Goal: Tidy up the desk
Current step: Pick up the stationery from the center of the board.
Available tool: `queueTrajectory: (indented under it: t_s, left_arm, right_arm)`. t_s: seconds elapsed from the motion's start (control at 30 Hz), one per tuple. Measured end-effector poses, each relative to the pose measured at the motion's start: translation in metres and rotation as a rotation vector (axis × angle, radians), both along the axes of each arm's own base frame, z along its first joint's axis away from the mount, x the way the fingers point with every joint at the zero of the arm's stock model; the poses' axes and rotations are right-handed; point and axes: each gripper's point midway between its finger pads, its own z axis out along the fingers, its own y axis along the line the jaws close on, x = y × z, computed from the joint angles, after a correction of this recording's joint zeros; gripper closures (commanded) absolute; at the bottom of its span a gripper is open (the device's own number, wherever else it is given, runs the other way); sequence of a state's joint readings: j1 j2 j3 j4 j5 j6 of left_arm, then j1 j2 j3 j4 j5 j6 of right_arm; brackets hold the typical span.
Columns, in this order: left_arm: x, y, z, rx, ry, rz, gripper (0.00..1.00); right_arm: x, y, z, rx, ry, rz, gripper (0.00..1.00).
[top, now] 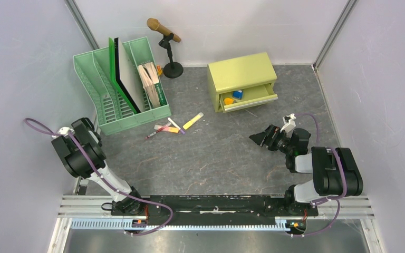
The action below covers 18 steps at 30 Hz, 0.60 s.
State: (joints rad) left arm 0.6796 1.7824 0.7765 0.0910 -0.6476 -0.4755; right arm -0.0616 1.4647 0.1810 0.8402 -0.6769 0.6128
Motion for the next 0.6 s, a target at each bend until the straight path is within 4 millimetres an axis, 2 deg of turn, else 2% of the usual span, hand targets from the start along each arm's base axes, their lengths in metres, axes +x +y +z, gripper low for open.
queueTrajectory:
  t_s: [0.07,0.2,0.3,0.4,0.6]
  left_arm:
    - [-0.0018,-0.0003,0.0000,0.000,0.008,0.004,0.15]
    - [-0.0046,-0.0010,-0.0006,-0.002,0.016,0.014,0.27]
    - [-0.0074,-0.0015,-0.0004,-0.004,0.032,0.019,0.39]
    - [-0.0079,-0.0024,-0.0007,-0.011,0.034,0.022,0.42]
    - [-0.0096,-0.0025,-0.0042,-0.015,0.043,0.027,0.60]
  right_arm:
    - [0.0000,-0.0002,0.0001,0.003,0.000,0.000,0.01]
    - [-0.0001,-0.0005,0.0000,0.005,0.000,-0.002,0.01]
    - [-0.0002,-0.0008,0.0000,0.009,0.000,-0.005,0.01]
    - [-0.0003,-0.0006,0.0002,0.012,0.001,-0.004,0.01]
    - [-0.0006,-0.0010,0.0001,0.017,0.000,-0.004,0.01]
